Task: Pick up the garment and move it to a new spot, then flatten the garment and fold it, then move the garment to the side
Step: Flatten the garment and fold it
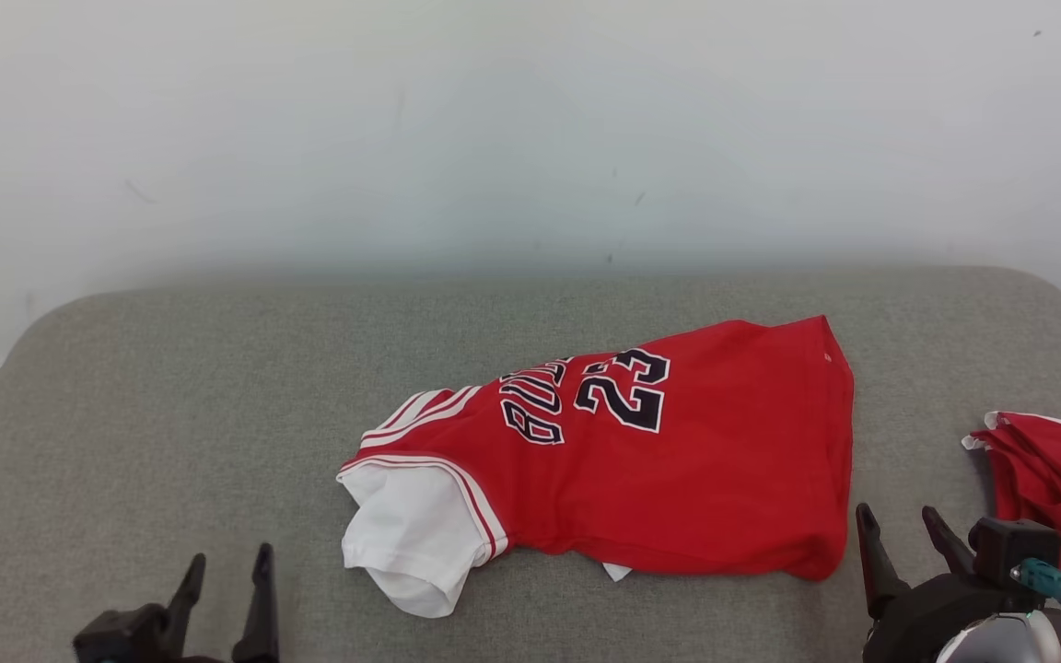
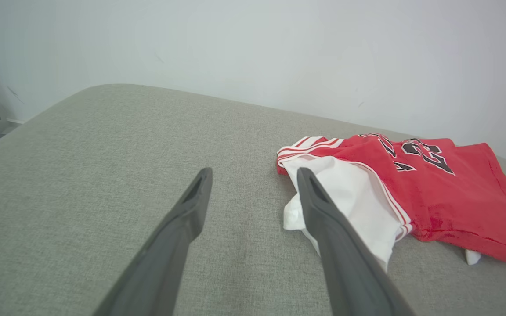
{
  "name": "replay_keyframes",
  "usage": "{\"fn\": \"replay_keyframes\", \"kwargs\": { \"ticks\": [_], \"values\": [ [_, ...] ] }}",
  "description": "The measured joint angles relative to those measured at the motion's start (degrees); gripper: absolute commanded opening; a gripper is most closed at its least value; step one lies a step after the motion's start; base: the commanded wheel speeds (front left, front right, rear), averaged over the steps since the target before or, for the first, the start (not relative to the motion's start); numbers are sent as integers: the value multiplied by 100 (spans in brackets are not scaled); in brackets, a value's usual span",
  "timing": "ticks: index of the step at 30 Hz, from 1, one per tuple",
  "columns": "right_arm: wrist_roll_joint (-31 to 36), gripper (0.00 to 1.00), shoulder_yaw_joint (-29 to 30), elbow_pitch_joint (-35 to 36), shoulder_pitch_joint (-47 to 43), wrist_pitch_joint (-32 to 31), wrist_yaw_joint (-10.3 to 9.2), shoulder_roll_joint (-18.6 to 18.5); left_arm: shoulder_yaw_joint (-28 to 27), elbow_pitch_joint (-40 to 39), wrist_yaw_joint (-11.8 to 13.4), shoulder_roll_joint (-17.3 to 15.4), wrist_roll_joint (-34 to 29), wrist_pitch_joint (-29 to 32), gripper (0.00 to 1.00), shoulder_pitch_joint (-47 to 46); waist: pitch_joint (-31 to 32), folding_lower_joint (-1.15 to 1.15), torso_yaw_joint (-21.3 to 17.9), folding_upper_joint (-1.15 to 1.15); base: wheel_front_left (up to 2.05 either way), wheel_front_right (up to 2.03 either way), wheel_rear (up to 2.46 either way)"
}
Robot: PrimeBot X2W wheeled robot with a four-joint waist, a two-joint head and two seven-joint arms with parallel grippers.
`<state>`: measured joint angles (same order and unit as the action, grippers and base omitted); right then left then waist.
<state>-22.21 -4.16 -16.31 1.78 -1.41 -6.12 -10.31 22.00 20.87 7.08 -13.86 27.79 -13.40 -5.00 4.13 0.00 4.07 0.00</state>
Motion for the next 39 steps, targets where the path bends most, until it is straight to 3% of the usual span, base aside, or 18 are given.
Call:
{"fn": "replay_keyframes", "kwargs": {
  "ticks": [10,18,29,39],
  "values": [
    [114,100,169,560,-378,725,-49,99,-670,-566,3,-24,-165,-76,100,431,204,0,-127,0,0,0,0],
    [122,100,181,734,-640,961,-48,85,-439,-1045,3,-277,-238,43,100,771,278,0,-224,0,0,0,0],
    [160,100,-10,911,-726,1006,73,69,-277,-1693,3,-256,-561,387,100,1078,241,0,-221,0,0,0,0],
    [164,100,-148,961,-687,967,196,69,-332,-1950,3,-200,-682,758,100,1078,120,0,82,0,0,0,0]
  ]
}}
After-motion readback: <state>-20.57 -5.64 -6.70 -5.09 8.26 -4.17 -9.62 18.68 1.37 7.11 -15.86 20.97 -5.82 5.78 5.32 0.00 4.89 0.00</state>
